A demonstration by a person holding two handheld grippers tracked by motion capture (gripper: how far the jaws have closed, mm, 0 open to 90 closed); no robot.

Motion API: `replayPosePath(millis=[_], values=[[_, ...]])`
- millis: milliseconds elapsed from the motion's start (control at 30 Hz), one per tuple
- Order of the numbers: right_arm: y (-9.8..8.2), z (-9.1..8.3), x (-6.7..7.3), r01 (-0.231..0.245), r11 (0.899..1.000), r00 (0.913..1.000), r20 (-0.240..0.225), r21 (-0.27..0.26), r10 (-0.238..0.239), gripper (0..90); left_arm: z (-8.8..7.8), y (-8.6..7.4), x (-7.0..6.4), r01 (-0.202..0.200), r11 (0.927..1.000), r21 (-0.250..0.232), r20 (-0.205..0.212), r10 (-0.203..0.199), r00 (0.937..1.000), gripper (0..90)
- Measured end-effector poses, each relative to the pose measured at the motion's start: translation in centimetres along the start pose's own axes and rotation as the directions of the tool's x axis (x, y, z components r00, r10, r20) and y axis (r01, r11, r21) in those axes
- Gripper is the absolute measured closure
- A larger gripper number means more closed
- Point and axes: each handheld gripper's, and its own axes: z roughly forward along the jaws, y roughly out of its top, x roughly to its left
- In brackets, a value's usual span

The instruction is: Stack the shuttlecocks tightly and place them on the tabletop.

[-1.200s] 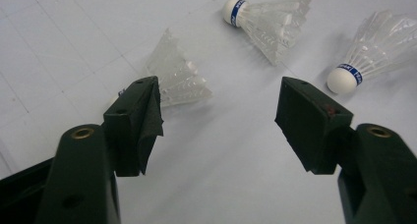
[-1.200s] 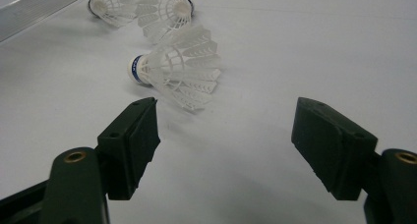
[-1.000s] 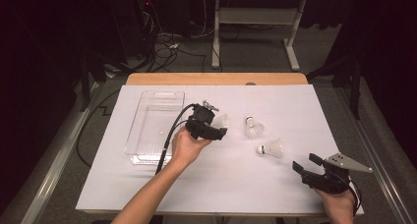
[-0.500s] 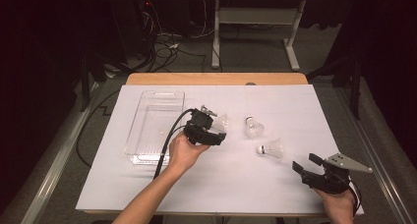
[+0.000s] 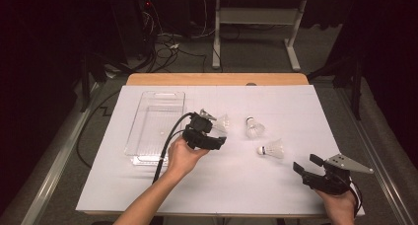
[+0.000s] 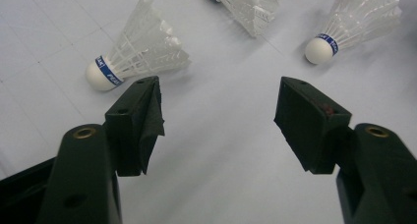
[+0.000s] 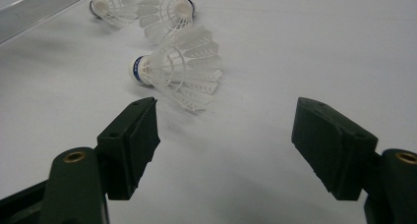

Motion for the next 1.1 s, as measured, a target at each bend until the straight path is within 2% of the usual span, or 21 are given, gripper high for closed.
replayPosePath(millis=[300, 400, 533, 633, 1100], values=[[0.0, 0.0, 0.0, 0.001, 1.000, 1.0000, 0.001, 0.002, -0.001, 26.1, -0.2, -0.7, -0.3, -0.015, 0.9999, 0.003, -0.006, 0.016, 0.9999, 35.1], [0.0, 0.0, 0.0, 0.001, 1.000, 1.0000, 0.001, -0.001, -0.001, 26.2, -0.2, -0.9, -0.4, -0.013, 0.9999, 0.004, 0.005, 0.013, 0.9999, 35.2], [0.0, 0.0, 0.0, 0.000, 1.000, 1.0000, 0.001, 0.001, 0.000, 26.2, -0.3, -1.1, -0.6, -0.017, 0.9999, 0.000, -0.001, 0.017, 0.9999, 35.1], [0.0, 0.0, 0.0, 0.002, 1.000, 1.0000, 0.002, -0.001, -0.002, 26.2, -0.4, -1.5, -0.7, -0.016, 0.9999, -0.002, 0.014, 0.016, 0.9998, 35.2], [0.0, 0.0, 0.1, 0.005, 1.000, 1.0000, -0.001, 0.005, -0.005, 26.1, -0.7, -2.7, -1.2, -0.025, 0.9996, -0.015, 0.010, 0.025, 0.9996, 35.4]])
